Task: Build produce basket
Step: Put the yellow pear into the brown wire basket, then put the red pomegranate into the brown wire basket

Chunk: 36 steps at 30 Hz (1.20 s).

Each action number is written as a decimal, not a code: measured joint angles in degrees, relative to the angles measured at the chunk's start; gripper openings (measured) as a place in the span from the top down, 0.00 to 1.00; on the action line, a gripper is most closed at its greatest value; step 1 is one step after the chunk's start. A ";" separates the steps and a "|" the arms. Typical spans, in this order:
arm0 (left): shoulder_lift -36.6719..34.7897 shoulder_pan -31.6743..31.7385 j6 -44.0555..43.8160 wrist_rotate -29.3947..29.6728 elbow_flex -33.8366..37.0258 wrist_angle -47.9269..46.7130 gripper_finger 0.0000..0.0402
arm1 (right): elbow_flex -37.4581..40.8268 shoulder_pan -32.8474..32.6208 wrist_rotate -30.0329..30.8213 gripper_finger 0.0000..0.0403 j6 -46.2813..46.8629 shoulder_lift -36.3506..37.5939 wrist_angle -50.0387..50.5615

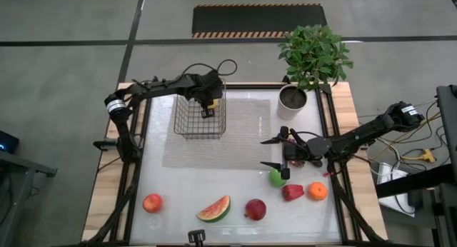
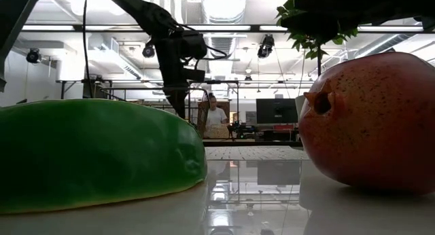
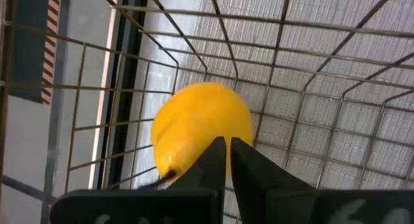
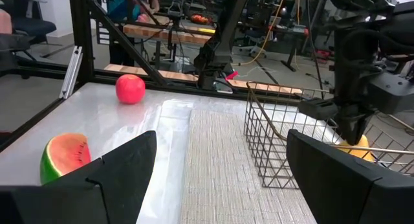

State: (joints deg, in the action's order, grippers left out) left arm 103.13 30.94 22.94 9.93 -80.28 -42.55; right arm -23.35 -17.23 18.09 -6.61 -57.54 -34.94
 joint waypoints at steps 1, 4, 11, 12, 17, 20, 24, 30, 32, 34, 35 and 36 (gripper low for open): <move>0.00 0.00 -0.01 0.00 0.03 -0.08 0.99 | 0.00 0.00 0.00 0.19 0.00 0.00 0.02; 0.00 -0.10 -0.07 0.00 -0.08 -0.07 0.99 | 0.00 -0.01 0.00 0.19 0.00 0.00 0.15; -1.00 -1.37 -0.11 0.00 -1.21 -0.13 0.99 | 0.00 -0.02 0.02 0.19 0.00 0.00 0.24; -1.49 -1.67 -0.13 0.00 -1.41 -0.06 0.99 | 0.00 0.00 0.00 0.19 0.00 0.00 0.22; -6.46 -3.94 -1.58 0.00 -1.45 0.05 0.99 | 0.00 -0.02 0.00 0.19 0.09 0.00 0.42; -10.61 -6.30 -5.72 0.00 -1.21 0.21 0.99 | 0.00 -0.02 0.00 0.19 0.19 0.00 0.40; -17.01 -11.71 -11.79 -0.33 1.40 3.15 0.99 | 0.00 -0.01 0.00 0.19 1.29 0.01 0.52; -25.21 -24.38 -14.10 -0.77 11.03 18.09 0.99 | 0.00 -0.39 -0.02 0.19 6.27 0.00 2.66; -26.82 -28.33 -14.11 -0.87 14.39 24.11 0.99 | 0.00 -1.37 -0.07 0.19 8.21 0.00 3.34; -28.01 -31.83 -14.12 -0.83 17.27 29.41 0.99 | -0.01 -3.19 -0.15 0.19 9.61 0.00 3.36; -28.45 -33.34 -14.11 -0.83 18.62 32.30 0.99 | -0.17 -4.29 -0.14 0.19 10.21 0.01 3.42; -28.73 -34.77 -14.08 -0.82 19.75 34.85 0.99 | -0.64 -5.45 -0.20 0.19 10.80 0.00 3.82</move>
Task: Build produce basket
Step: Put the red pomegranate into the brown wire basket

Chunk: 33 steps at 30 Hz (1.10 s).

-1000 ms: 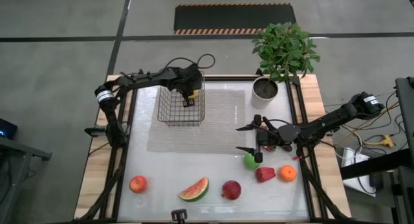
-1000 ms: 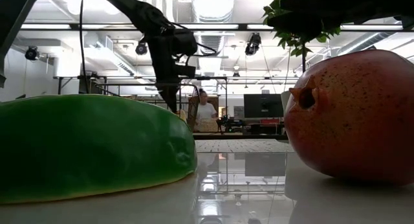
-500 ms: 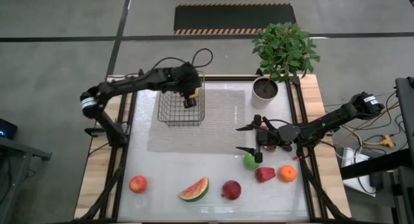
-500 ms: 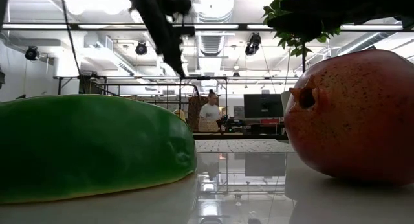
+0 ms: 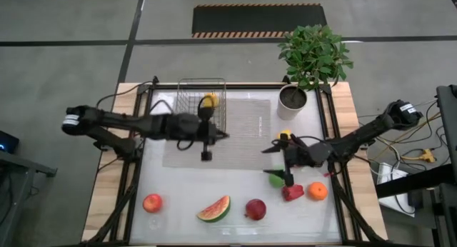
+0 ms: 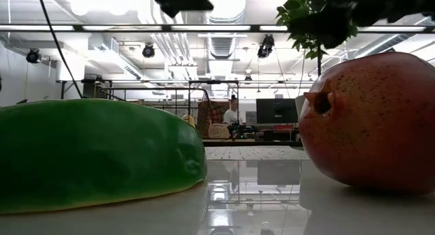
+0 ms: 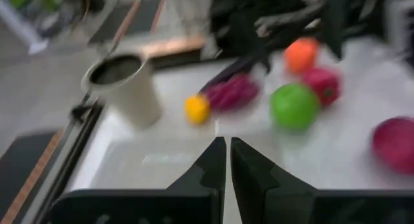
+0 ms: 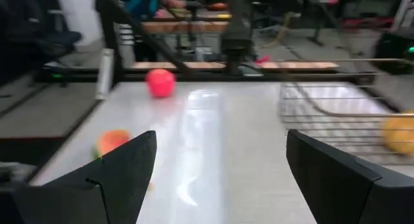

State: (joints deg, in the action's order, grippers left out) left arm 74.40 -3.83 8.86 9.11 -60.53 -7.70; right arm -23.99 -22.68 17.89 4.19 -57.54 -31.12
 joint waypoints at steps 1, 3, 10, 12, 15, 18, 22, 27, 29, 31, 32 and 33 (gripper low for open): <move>-0.24 -1.30 0.04 0.01 1.18 2.50 0.99 | -0.68 -1.23 -0.05 0.19 0.82 0.00 0.70; -0.38 -3.28 0.05 -0.01 3.44 7.15 0.99 | -2.96 -3.59 0.15 0.19 2.53 0.00 3.87; -0.36 -6.31 0.48 0.15 9.52 18.84 0.99 | -14.73 -10.76 7.51 0.19 5.73 -5.10 19.96; -0.36 -6.36 0.51 0.27 10.77 21.64 0.99 | -18.51 -12.03 7.67 0.19 7.13 -7.81 23.79; -0.36 -6.34 0.51 0.43 11.52 23.68 0.99 | -24.40 -13.56 7.63 0.19 10.47 -12.48 30.50; -0.36 -6.36 0.52 0.43 11.52 23.82 0.98 | -30.48 -15.26 7.63 0.19 15.59 -17.16 39.47; -0.36 -6.42 0.51 0.43 11.51 23.99 0.98 | -38.57 -17.93 7.16 0.19 20.96 -23.26 49.99; -0.38 -7.11 0.47 0.41 11.13 24.12 0.98 | -47.90 -20.33 7.08 0.19 25.03 -29.66 59.15; -0.38 -7.51 0.47 0.41 11.06 24.15 0.98 | -51.02 -20.37 7.15 0.19 27.93 -31.97 63.30; -0.40 -7.92 0.45 0.41 11.06 24.33 0.98 | -53.93 -20.30 6.80 0.19 29.73 -34.08 66.85; -0.41 -8.21 0.44 0.41 11.08 24.77 0.98 | -55.31 -20.21 5.79 0.19 29.79 -35.11 68.62; -0.41 -8.46 0.44 0.41 11.08 25.12 0.98 | -56.52 -20.15 4.66 0.19 29.74 -36.12 70.08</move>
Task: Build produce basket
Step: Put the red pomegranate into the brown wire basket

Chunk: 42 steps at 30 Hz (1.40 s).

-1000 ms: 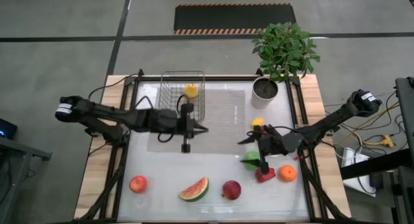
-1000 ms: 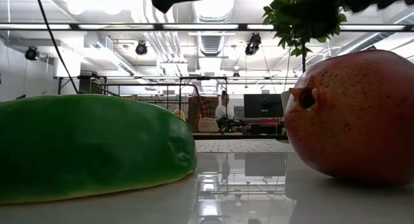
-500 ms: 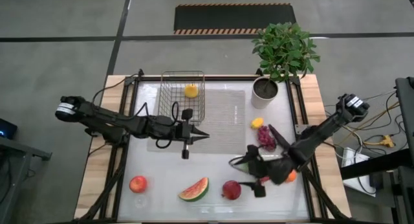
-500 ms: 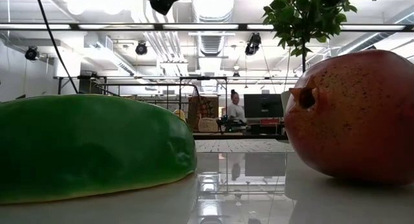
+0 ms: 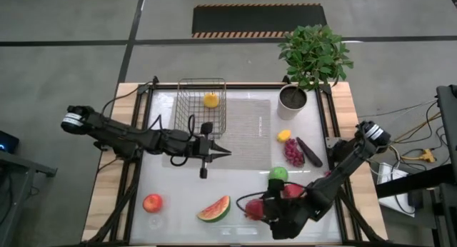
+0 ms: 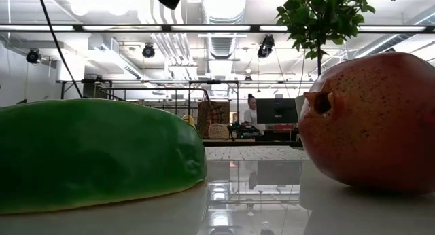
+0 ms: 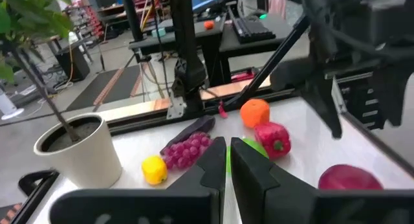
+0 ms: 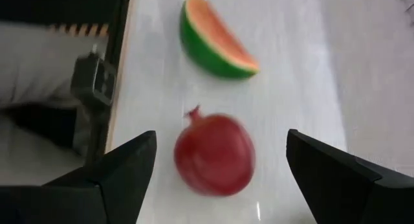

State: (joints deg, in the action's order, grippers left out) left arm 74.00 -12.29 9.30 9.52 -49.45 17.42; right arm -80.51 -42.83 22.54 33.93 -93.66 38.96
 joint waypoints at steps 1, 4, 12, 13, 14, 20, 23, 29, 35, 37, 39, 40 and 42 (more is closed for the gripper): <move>-0.01 -0.32 0.00 -0.01 0.00 0.12 0.98 | -1.18 -0.01 -0.95 0.18 0.00 -0.98 1.21; -0.02 -1.18 0.02 -0.02 0.00 0.10 0.98 | -4.05 0.11 -3.95 0.14 -0.18 -3.43 3.17; -0.29 -2.76 0.04 -0.02 -0.02 0.22 0.98 | -6.47 1.42 -7.56 0.09 -0.93 -6.30 6.36; -0.45 -2.82 0.04 -0.02 -0.02 0.33 0.98 | -6.47 1.86 -7.54 0.09 -1.06 -6.58 7.17; -0.66 -2.84 0.04 -0.02 -0.02 0.30 0.98 | -6.47 2.28 -7.54 0.09 -1.64 -6.72 8.27; -1.09 -2.86 0.07 -0.02 0.00 0.27 0.98 | -6.45 5.14 -11.20 0.09 -5.41 -9.19 9.84; -1.09 -2.86 0.09 -0.02 -0.02 0.12 0.98 | -6.45 6.56 -16.97 0.09 -5.44 -10.22 10.11; -1.09 -2.83 0.11 -0.02 0.09 0.12 0.98 | -6.45 7.84 -18.03 0.09 -6.55 -10.55 9.99; -1.09 -2.82 0.15 -0.02 0.09 0.12 0.98 | -6.00 8.37 -18.02 0.09 -8.44 -10.52 8.22; -1.09 -2.82 0.15 -0.02 0.09 0.12 0.98 | -5.73 8.39 -18.02 0.09 -9.41 -10.52 7.70; -1.09 -2.82 0.15 -0.02 0.09 0.12 0.98 | -5.37 8.39 -18.01 0.09 -9.82 -10.52 6.19; -1.09 -2.82 0.15 -0.02 0.09 0.12 0.98 | -5.00 8.39 -18.03 0.09 -10.02 -10.50 5.32; -1.09 -2.82 0.15 -0.02 0.09 0.12 0.98 | -3.78 8.46 -18.01 0.09 -10.46 -10.50 3.96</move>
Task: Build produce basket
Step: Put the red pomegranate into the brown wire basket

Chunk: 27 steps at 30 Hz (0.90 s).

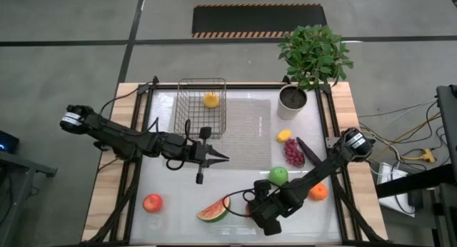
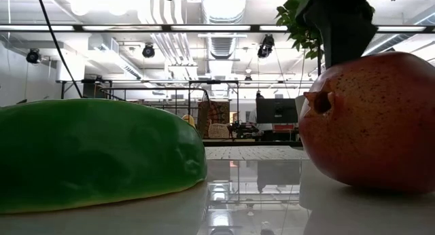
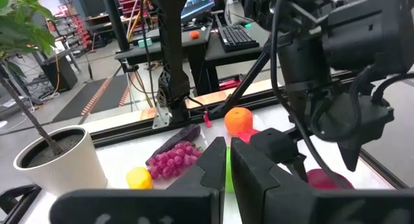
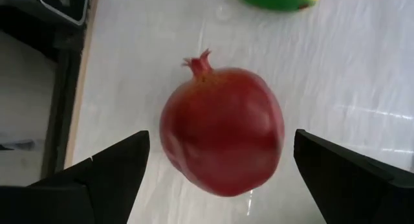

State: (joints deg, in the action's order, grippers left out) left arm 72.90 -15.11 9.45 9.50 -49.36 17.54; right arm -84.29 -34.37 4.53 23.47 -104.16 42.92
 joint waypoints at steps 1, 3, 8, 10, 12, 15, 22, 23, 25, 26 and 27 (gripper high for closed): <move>0.00 0.00 0.00 0.00 0.02 0.00 0.98 | 0.56 0.02 -0.04 0.09 -0.14 0.00 -0.59; 0.00 0.00 0.12 0.00 0.02 0.00 0.98 | 1.64 0.19 -0.02 0.09 -0.29 0.00 -1.84; 0.00 0.00 0.28 0.00 0.02 0.00 0.98 | 4.53 0.86 -0.19 0.09 -1.48 0.00 -6.04; 0.00 0.00 0.28 0.00 0.02 0.02 0.98 | 4.88 1.06 -0.56 0.11 -1.80 0.00 -6.46; 0.00 0.00 0.28 0.00 0.02 0.02 0.98 | 5.14 1.41 -1.21 0.15 -1.84 0.04 -6.65; 0.00 0.00 0.28 0.00 0.02 0.02 0.98 | 5.20 1.63 -1.92 0.24 -1.79 0.11 -6.88; 0.00 0.00 0.48 0.00 0.00 0.04 0.98 | 5.20 1.79 -2.22 0.35 -1.74 0.22 -6.93; 0.00 0.00 0.48 0.00 0.00 0.04 0.98 | 5.20 1.79 -2.26 0.35 -1.70 0.22 -6.93; 0.00 0.00 0.48 0.00 0.00 0.04 0.98 | 5.20 1.79 -2.24 0.36 -1.70 0.22 -6.93; 0.00 0.00 0.48 0.00 0.00 0.04 0.98 | 5.20 1.79 -2.20 0.36 -1.82 0.22 -6.93; 0.00 0.00 0.48 0.00 0.00 0.04 0.98 | 5.20 1.79 -2.10 0.36 -2.07 0.22 -6.93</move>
State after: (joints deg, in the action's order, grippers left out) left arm 72.90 -15.11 9.93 9.50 -49.36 17.58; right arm -79.09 -32.58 2.43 21.40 -103.94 35.99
